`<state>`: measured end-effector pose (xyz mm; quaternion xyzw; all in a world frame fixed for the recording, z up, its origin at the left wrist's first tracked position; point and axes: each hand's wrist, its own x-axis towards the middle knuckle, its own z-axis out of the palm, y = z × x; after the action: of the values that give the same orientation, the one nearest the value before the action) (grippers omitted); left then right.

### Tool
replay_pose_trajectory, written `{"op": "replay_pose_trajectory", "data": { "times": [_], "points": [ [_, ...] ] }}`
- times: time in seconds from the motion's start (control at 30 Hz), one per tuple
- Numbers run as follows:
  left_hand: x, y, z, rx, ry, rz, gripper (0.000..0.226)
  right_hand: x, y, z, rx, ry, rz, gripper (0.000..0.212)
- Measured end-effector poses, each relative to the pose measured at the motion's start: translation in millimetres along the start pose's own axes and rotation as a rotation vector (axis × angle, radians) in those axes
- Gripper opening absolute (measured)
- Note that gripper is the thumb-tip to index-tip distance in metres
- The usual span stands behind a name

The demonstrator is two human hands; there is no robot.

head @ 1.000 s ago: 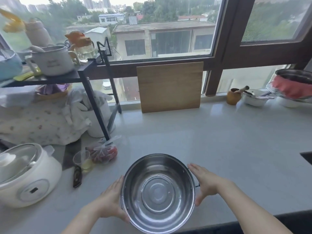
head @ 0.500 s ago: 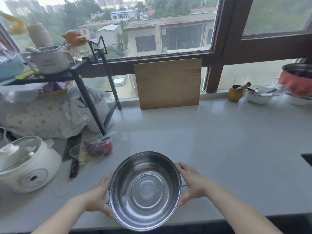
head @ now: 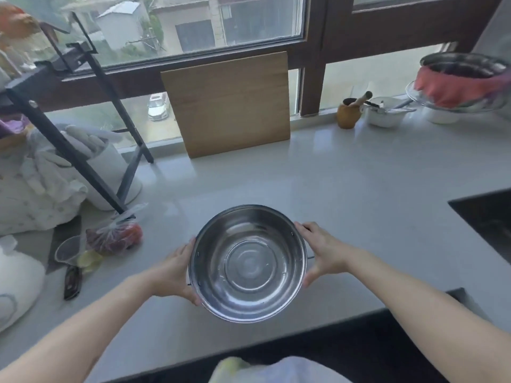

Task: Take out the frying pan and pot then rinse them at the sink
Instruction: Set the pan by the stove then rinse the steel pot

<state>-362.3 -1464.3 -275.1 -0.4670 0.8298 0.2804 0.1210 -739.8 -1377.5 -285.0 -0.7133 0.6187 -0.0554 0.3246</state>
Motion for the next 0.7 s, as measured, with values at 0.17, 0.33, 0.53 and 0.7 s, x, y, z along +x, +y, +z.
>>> {"op": "replay_pose_trajectory", "data": {
  "times": [0.17, 0.33, 0.53, 0.7],
  "points": [
    [84, 82, -33, 0.164, -0.01, 0.171, 0.166, -63, 57, -36, 0.009, 0.206, 0.155, 0.153],
    [162, 218, -57, 0.293, -0.047, 0.41, 0.165, -154, 125, -75, 0.028, 0.391, 0.364, 0.15],
    [242, 405, -51, 0.409, -0.05, 0.61, 0.167, -270, 220, -123, 0.026, 0.551, 0.577, 0.148],
    [294, 555, -18, 0.484, -0.075, 0.754, 0.162, -362, 298, -147, 0.058, 0.62, 0.747, 0.152]
  ]
}}
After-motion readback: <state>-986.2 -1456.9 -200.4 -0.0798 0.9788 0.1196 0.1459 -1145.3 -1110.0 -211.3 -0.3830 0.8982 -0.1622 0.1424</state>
